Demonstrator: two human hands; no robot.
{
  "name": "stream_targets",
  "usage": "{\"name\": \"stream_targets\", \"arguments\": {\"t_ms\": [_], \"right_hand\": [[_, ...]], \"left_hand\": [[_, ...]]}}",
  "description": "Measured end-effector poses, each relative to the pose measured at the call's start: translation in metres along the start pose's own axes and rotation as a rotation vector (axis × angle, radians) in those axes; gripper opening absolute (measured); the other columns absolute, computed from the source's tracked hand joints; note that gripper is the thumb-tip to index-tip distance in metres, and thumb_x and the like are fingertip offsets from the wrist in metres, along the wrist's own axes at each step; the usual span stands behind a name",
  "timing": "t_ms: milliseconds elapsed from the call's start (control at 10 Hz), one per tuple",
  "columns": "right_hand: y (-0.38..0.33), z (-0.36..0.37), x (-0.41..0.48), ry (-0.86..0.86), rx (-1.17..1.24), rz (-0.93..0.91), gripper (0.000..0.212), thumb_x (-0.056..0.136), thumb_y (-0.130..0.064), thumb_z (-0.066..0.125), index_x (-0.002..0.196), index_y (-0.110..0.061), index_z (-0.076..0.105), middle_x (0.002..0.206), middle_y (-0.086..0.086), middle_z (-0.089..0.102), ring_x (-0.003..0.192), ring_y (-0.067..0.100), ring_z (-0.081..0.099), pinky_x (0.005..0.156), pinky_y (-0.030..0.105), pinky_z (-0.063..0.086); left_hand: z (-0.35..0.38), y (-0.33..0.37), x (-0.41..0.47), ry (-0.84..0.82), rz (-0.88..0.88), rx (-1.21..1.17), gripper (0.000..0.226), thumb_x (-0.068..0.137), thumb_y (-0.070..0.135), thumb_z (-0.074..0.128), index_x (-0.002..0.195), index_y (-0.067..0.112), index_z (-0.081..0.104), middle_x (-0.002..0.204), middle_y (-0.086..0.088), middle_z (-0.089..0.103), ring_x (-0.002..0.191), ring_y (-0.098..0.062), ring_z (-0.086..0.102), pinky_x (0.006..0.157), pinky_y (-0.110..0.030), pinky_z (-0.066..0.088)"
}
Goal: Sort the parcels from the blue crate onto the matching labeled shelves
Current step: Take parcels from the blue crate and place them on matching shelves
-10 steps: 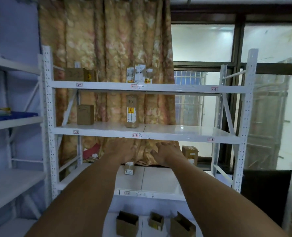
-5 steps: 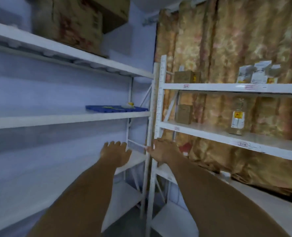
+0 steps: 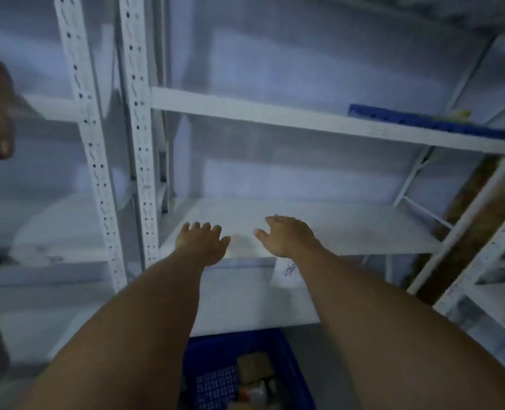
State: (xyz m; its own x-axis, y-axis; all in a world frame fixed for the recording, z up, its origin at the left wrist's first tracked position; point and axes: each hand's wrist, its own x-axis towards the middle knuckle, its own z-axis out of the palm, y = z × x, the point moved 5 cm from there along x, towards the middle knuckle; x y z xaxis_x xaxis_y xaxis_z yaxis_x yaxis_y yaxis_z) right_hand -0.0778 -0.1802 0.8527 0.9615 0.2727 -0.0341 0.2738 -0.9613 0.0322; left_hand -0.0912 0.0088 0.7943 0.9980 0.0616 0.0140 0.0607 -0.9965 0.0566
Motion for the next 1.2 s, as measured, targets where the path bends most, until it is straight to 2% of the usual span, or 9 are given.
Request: {"name": "stream_targets", "arguments": {"t_ms": [200,400,600,700,800,900,1000,1100,1200], "right_hand": [[-0.039,0.127,0.046,-0.193,0.036,-0.081,0.067,0.106,-0.06,0.028,0.157,-0.018,0.038,0.161,0.007,0.04,0.144,0.032,0.041,0.114,0.041,0.035],[-0.028,0.266,0.073,-0.423,0.066,-0.081,0.072,0.106,-0.063,0.025,0.161,-0.016,0.029,0.166,0.008,0.033,0.146,0.032,0.039,0.117,0.042,0.034],[0.009,0.404,0.095,-0.603,0.149,-0.056,0.072,0.106,-0.063,0.028,0.159,-0.015,0.035,0.164,0.008,0.036,0.147,0.031,0.039,0.119,0.045,0.034],[0.026,0.467,0.109,-0.661,0.209,-0.033,0.056,0.106,-0.058,0.031,0.133,-0.019,0.059,0.131,0.008,0.063,0.115,0.027,0.061,0.104,0.047,0.048],[0.04,0.556,0.126,-0.797,0.268,0.007,0.044,0.106,-0.057,0.032,0.11,-0.02,0.056,0.09,0.0,0.062,0.083,0.02,0.063,0.077,0.04,0.051],[0.04,0.653,0.141,-0.878,0.286,0.016,0.059,0.102,-0.066,0.025,0.115,-0.02,0.059,0.1,0.002,0.067,0.091,0.024,0.066,0.083,0.04,0.053],[0.027,0.711,0.142,-0.916,0.291,-0.019,0.061,0.104,-0.064,0.029,0.134,-0.017,0.054,0.127,0.008,0.063,0.113,0.03,0.062,0.089,0.04,0.047],[0.002,0.795,0.141,-0.999,0.247,-0.098,0.061,0.106,-0.061,0.029,0.145,-0.016,0.044,0.136,0.013,0.057,0.115,0.032,0.058,0.087,0.043,0.048],[-0.016,0.852,0.137,-1.068,0.227,-0.132,0.054,0.106,-0.056,0.029,0.139,-0.017,0.048,0.128,0.01,0.058,0.106,0.027,0.057,0.089,0.043,0.051]], "left_hand": [[0.115,-0.064,0.002,-0.193,-0.098,-0.027,0.061,0.104,0.055,0.021,0.152,0.022,0.039,0.156,-0.009,0.044,0.142,-0.032,0.04,0.121,-0.05,0.023],[0.248,-0.06,0.01,-0.462,-0.069,0.003,0.053,0.105,0.044,0.023,0.149,0.021,0.039,0.148,-0.013,0.044,0.132,-0.039,0.043,0.104,-0.053,0.041],[0.354,-0.037,0.023,-0.616,-0.192,-0.088,0.05,0.109,0.045,0.028,0.152,0.019,0.037,0.151,-0.012,0.044,0.139,-0.038,0.04,0.109,-0.051,0.041],[0.43,-0.033,0.029,-0.683,-0.246,-0.2,0.051,0.106,0.046,0.022,0.148,0.023,0.039,0.149,-0.012,0.044,0.133,-0.042,0.044,0.106,-0.054,0.043],[0.531,-0.039,0.025,-0.704,-0.508,-0.364,0.06,0.097,0.061,0.024,0.14,0.024,0.043,0.131,-0.012,0.059,0.117,-0.037,0.057,0.095,-0.05,0.048],[0.598,-0.039,0.008,-0.765,-0.71,-0.494,0.057,0.105,0.047,0.039,0.145,0.007,0.043,0.138,-0.02,0.055,0.125,-0.039,0.055,0.102,-0.046,0.046],[0.655,-0.044,-0.005,-0.795,-0.837,-0.556,0.054,0.106,0.038,0.043,0.15,0.007,0.039,0.14,-0.023,0.055,0.127,-0.041,0.054,0.102,-0.043,0.044],[0.731,-0.05,-0.01,-0.784,-0.971,-0.632,0.06,0.101,0.037,0.051,0.15,0.006,0.037,0.145,-0.025,0.05,0.13,-0.044,0.05,0.107,-0.05,0.044],[0.794,-0.053,-0.013,-0.79,-1.035,-0.713,0.078,0.095,0.053,0.051,0.158,0.015,0.025,0.155,-0.019,0.039,0.134,-0.044,0.045,0.105,-0.055,0.043]]}}
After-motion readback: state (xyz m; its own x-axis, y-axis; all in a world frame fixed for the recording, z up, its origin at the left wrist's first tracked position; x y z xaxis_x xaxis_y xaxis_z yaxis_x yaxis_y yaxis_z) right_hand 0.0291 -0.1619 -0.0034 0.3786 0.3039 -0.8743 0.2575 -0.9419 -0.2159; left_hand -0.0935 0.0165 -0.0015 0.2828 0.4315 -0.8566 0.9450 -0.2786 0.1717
